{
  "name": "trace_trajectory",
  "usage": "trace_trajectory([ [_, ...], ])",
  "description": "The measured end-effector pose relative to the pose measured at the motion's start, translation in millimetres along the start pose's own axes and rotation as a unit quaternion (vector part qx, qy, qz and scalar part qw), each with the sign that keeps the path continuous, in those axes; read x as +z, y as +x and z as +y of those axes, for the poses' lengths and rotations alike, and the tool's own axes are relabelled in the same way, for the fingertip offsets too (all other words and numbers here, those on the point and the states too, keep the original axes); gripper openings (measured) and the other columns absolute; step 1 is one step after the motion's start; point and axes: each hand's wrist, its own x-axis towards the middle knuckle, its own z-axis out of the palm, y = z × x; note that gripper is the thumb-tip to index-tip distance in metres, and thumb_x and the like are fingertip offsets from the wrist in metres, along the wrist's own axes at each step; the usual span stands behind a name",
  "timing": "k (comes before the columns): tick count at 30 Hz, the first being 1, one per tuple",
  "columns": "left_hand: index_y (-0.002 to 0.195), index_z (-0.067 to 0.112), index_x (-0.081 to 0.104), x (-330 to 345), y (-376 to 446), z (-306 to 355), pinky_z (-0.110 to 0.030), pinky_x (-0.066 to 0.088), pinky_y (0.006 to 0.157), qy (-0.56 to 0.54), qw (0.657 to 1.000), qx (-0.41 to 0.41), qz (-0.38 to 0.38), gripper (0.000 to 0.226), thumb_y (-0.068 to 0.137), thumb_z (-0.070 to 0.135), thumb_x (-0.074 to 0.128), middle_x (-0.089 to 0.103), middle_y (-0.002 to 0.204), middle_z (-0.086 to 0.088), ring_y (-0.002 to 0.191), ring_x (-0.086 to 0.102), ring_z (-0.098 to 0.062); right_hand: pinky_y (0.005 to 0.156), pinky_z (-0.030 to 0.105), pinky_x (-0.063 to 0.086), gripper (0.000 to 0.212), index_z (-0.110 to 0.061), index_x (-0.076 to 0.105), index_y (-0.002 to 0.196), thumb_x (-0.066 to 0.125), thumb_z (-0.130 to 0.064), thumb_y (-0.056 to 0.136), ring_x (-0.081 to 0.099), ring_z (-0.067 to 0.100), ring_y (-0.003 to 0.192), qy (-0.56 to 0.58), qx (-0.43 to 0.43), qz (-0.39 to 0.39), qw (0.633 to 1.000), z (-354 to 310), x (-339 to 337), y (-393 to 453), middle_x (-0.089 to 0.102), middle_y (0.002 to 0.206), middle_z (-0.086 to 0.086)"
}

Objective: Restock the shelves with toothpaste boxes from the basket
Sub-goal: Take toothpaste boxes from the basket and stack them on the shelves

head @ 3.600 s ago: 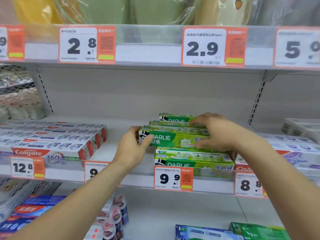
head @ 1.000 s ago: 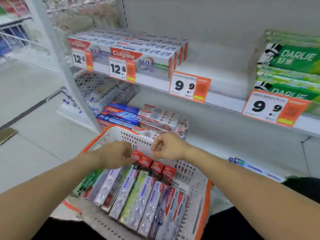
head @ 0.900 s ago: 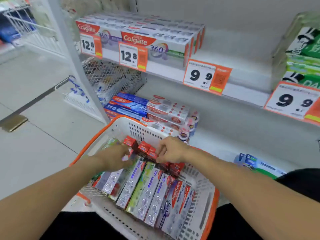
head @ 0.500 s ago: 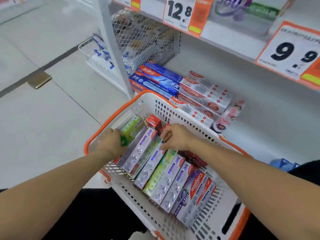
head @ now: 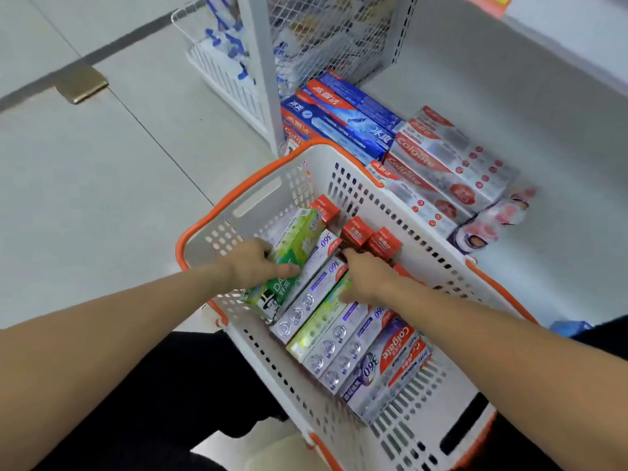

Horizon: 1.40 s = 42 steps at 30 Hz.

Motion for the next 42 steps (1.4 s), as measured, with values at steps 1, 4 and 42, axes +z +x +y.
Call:
trace_trajectory([
  [1, 0.065, 0.014, 0.038, 1, -2, 0, -0.031, 0.029, 0.055, -0.01, 1.0, -0.002, -0.003, 0.057, 0.079, 0.054, 0.077, 0.037, 0.06, -0.001, 0.055, 0.037, -0.018, 0.086, 0.04, 0.054, 0.082, -0.007, 0.046, 0.137, 0.087, -0.035, 0.072, 0.062, 0.029, 0.103, -0.009, -0.004, 0.005, 1.0, 0, -2, 0, 0.063, 0.118, 0.009],
  [4, 0.065, 0.014, 0.038, 0, -5, -1, -0.03, 0.03, 0.056, -0.029, 1.0, -0.007, 0.006, 0.057, 0.079, 0.051, 0.078, 0.038, 0.059, -0.001, 0.055, 0.038, -0.018, 0.096, 0.037, 0.049, 0.086, -0.009, 0.052, 0.135, 0.093, -0.03, 0.063, 0.055, 0.029, 0.114, -0.046, -0.023, -0.002, 0.999, 2, -9, -6, 0.051, 0.124, 0.009],
  [42, 0.113, 0.027, 0.056, -81, -159, 198, -0.018, 0.055, 0.079, -0.06, 0.965, 0.255, 0.028, 0.067, 0.059, 0.027, 0.095, 0.073, 0.101, 0.007, 0.088, 0.069, -0.003, 0.035, 0.02, 0.039, 0.03, -0.002, 0.065, 0.089, 0.067, -0.032, 0.083, 0.055, 0.023, 0.037, 0.516, -0.029, 0.229, 0.825, -5, -197, -206, 0.062, 0.069, 0.017],
])
